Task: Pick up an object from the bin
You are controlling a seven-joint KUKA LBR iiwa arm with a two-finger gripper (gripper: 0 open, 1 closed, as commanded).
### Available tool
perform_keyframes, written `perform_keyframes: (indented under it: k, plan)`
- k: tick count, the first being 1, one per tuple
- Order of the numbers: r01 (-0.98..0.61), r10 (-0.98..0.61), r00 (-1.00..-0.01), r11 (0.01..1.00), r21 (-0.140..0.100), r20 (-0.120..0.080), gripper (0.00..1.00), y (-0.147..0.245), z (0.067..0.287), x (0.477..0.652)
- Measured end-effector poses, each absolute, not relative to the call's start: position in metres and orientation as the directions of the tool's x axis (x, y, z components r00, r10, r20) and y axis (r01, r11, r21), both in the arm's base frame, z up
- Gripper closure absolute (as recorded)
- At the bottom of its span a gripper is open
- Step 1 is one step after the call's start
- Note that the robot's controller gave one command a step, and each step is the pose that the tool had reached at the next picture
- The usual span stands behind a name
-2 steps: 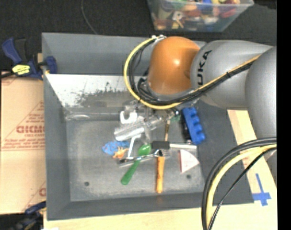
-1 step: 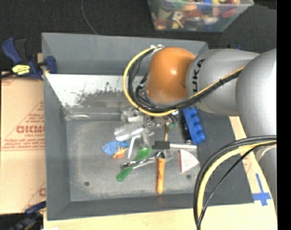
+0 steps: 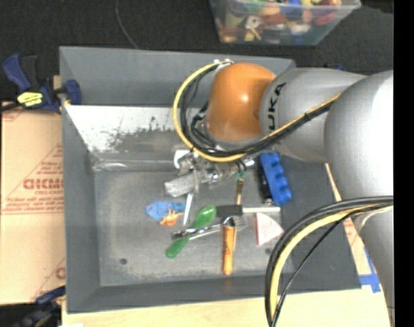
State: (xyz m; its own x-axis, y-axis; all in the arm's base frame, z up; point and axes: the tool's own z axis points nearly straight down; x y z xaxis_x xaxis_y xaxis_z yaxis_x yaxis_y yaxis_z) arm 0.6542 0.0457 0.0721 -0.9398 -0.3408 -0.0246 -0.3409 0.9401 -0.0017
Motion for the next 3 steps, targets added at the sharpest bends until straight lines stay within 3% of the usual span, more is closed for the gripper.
perform_keyframes:
  k: [3]
  plan:
    - [-0.338, -0.338, -0.941, 0.941, -0.001, -0.031, 1.00, 0.046, 0.087, 0.655]
